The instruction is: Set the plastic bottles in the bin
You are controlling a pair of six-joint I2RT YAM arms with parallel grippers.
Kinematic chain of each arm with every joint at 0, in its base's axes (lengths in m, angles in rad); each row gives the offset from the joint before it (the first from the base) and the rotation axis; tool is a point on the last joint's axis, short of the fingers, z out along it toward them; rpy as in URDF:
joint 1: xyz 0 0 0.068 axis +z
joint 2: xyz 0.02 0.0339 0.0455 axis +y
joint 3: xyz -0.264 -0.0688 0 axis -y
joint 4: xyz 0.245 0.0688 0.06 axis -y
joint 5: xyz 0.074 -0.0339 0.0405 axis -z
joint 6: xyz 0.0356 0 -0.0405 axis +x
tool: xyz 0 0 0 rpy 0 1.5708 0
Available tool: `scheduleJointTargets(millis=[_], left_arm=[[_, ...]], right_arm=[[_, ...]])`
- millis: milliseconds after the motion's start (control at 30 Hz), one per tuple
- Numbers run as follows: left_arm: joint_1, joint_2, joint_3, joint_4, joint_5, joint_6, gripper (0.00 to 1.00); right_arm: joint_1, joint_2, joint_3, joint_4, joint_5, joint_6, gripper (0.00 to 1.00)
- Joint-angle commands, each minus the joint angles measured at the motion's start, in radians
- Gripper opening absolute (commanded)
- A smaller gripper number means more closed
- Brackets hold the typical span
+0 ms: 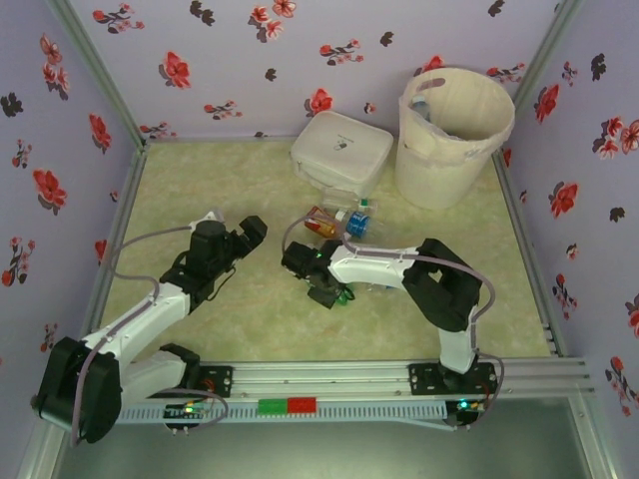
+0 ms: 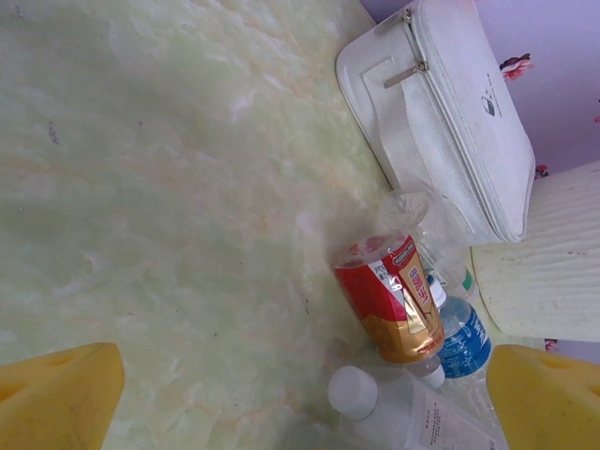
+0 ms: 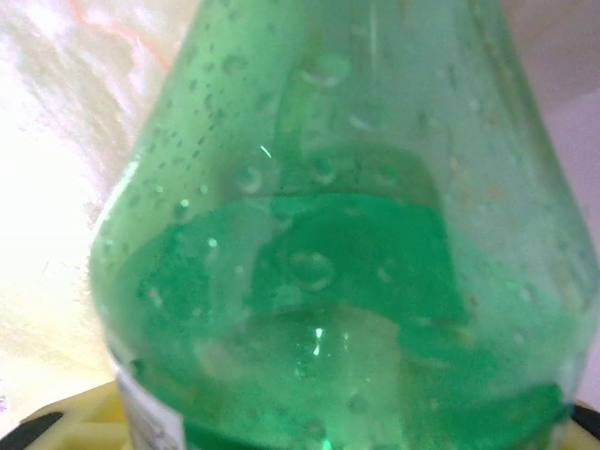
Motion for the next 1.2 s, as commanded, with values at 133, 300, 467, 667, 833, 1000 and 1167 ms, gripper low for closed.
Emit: scheduleJointTargets(millis=[133,300,467,667,833,1000,1167], left_arm=[[0.017,-0.031,0.001,-0.005,0.009,0.02,1.0],[0.025,-0.026,0.016,-0.009,0.008,0.04,1.0],[0.027,-0.012,0.028,-0.01,0.011,0.06,1.0],[0.026,0.0,0.057,-0.046,0.08,0.143,1.0],[0.025,0.011,0.086,-0.124,0.139,0.225,1.0],[0.023,0.007,0.087,-0.183,0.158,0.267,1.0],[0.021,-0.012,0.06,-0.21,0.158,0.286,1.0]], right_arm=[[-0.007,-0.135,-0.038,0.099,-0.038,0.003,0.45],[-0.077,-0.302,-0.047,0.19,-0.129,0.011,0.46],[-0.244,-0.437,-0.008,0.29,-0.205,0.05,0.46],[-0.472,-0.482,0.143,0.376,-0.241,0.062,0.44],[-0.67,-0.443,0.285,0.479,-0.249,0.163,0.42],[-0.783,-0.367,0.38,0.602,-0.097,0.182,0.43],[-0.874,-0.272,0.466,0.626,0.017,0.19,0.44]])
